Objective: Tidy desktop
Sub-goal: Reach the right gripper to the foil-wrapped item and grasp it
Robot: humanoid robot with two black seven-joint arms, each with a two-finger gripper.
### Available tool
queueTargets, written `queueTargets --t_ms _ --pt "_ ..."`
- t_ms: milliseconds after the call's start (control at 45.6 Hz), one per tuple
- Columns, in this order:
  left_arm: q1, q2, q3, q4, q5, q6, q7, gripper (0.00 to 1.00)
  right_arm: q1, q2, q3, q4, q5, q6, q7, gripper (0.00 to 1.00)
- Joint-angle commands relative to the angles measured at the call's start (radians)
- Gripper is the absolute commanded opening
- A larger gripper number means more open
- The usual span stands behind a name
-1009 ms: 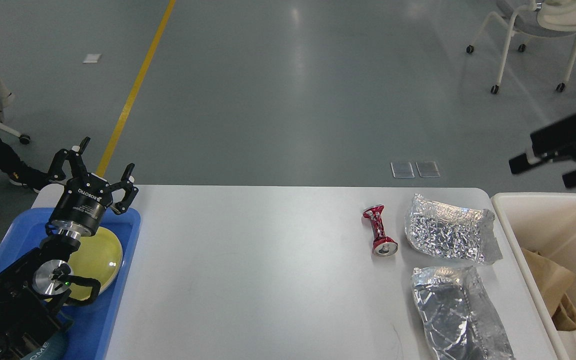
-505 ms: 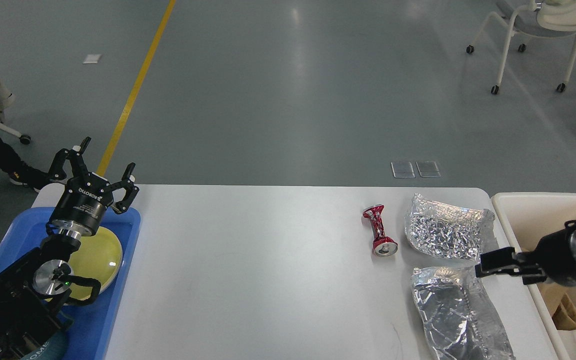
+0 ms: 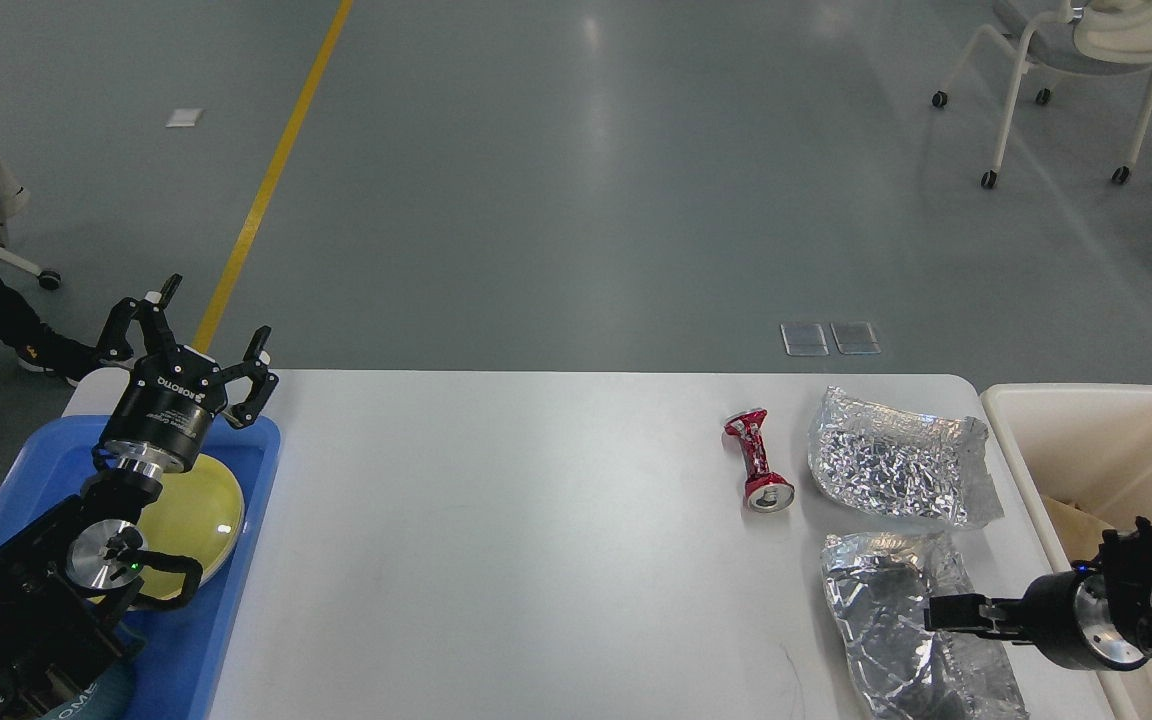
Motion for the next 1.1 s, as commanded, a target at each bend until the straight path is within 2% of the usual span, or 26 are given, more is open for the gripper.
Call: queueTargets --t_ms 0,22,66,132,154,219,241,263,790,921,1009,1075 --pt "0.000 0.000 0.000 0.000 0.000 0.000 0.000 1.00 -0.060 0.016 0.016 -0.063 -0.005 -0.051 0.009 1.00" --pt "0.000 0.000 0.000 0.000 0.000 0.000 0.000 1.00 -0.069 0.019 0.018 -0.072 -0.005 -0.063 0.010 0.98" --pt "0.000 0.000 0.000 0.000 0.000 0.000 0.000 1.00 -0.085 0.020 0.018 -0.083 -0.008 -0.081 0.017 0.81" --pt "0.000 0.000 0.000 0.000 0.000 0.000 -0.001 1.00 -0.103 0.024 0.016 -0.091 -0.036 -0.106 0.043 0.34" --pt "0.000 0.000 0.000 0.000 0.000 0.000 -0.001 1.00 -0.106 0.024 0.016 -0.094 -0.048 -0.112 0.055 0.25" --pt "0.000 0.000 0.000 0.000 0.000 0.000 0.000 1.00 -0.108 0.024 0.018 -0.094 -0.076 -0.129 0.070 0.19" --pt "0.000 0.000 0.000 0.000 0.000 0.000 0.000 1.00 -0.108 0.024 0.018 -0.095 -0.080 -0.129 0.070 0.06" --pt "0.000 0.000 0.000 0.000 0.000 0.000 -0.001 1.00 -0.108 0.022 0.018 -0.098 -0.082 -0.131 0.070 0.00" --pt "0.000 0.000 0.000 0.000 0.000 0.000 -0.001 1.00 -0.105 0.008 0.044 -0.092 -0.081 -0.140 0.067 0.00" --pt "0.000 0.000 0.000 0.000 0.000 0.000 0.000 1.00 -0.071 -0.032 0.038 -0.059 -0.081 -0.131 0.070 0.00" --pt "0.000 0.000 0.000 0.000 0.000 0.000 0.000 1.00 0.071 -0.113 0.004 0.052 -0.081 -0.106 0.079 0.00" --pt "0.000 0.000 0.000 0.000 0.000 0.000 0.000 1.00 0.263 -0.191 -0.063 0.168 -0.084 -0.025 0.093 0.00"
